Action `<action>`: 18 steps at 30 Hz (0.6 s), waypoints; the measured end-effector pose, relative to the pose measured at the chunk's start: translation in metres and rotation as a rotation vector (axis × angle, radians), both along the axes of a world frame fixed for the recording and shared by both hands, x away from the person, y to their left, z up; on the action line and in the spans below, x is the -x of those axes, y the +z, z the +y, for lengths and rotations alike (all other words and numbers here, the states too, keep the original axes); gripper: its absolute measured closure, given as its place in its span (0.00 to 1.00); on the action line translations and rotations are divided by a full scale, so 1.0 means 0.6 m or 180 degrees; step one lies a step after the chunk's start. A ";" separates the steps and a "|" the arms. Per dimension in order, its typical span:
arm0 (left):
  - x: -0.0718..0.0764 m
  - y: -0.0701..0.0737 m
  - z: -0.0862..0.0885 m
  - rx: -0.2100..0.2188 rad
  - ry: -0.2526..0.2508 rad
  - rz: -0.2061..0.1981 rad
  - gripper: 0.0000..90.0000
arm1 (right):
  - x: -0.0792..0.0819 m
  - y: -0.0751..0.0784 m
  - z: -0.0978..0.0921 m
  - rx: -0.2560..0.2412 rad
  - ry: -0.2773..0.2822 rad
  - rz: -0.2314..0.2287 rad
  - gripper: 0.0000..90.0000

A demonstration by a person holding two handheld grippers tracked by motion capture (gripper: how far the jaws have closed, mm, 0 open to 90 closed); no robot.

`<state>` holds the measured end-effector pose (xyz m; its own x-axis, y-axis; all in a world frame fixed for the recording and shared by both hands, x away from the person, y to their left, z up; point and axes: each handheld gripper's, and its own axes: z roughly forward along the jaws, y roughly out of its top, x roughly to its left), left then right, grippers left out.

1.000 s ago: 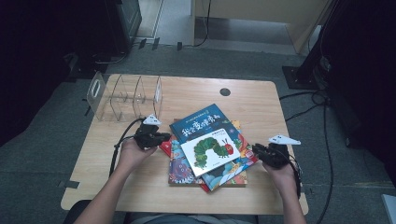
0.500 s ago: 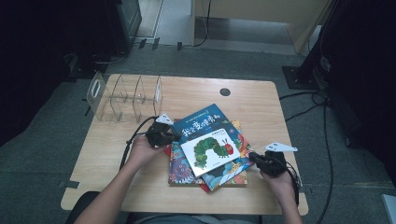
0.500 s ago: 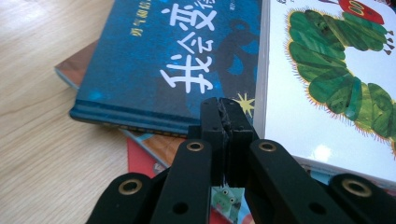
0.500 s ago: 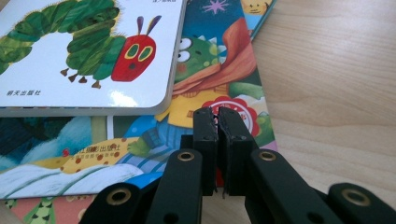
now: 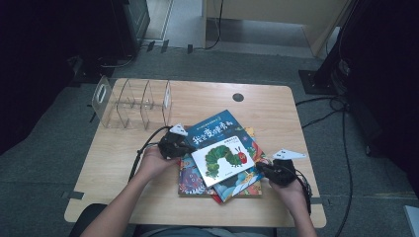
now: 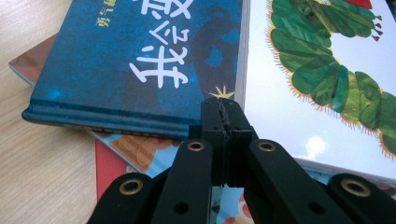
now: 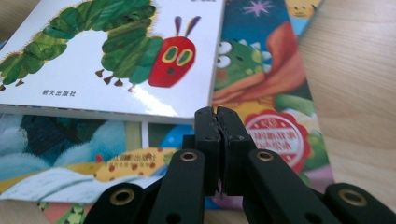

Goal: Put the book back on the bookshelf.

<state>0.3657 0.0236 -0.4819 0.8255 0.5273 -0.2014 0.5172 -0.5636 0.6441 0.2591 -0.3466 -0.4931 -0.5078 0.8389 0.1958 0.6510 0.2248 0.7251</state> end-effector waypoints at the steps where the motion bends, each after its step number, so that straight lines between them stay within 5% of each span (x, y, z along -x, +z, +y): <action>1: 0.000 0.000 0.001 -0.0012 -0.0018 0.0011 1.00 | -0.003 0.000 0.006 0.0009 0.0036 -0.0013 0.98; 18: 0.025 -0.004 0.020 -0.0030 0.0019 0.0104 1.00 | -0.036 -0.002 0.023 -0.0014 0.0091 -0.0037 0.99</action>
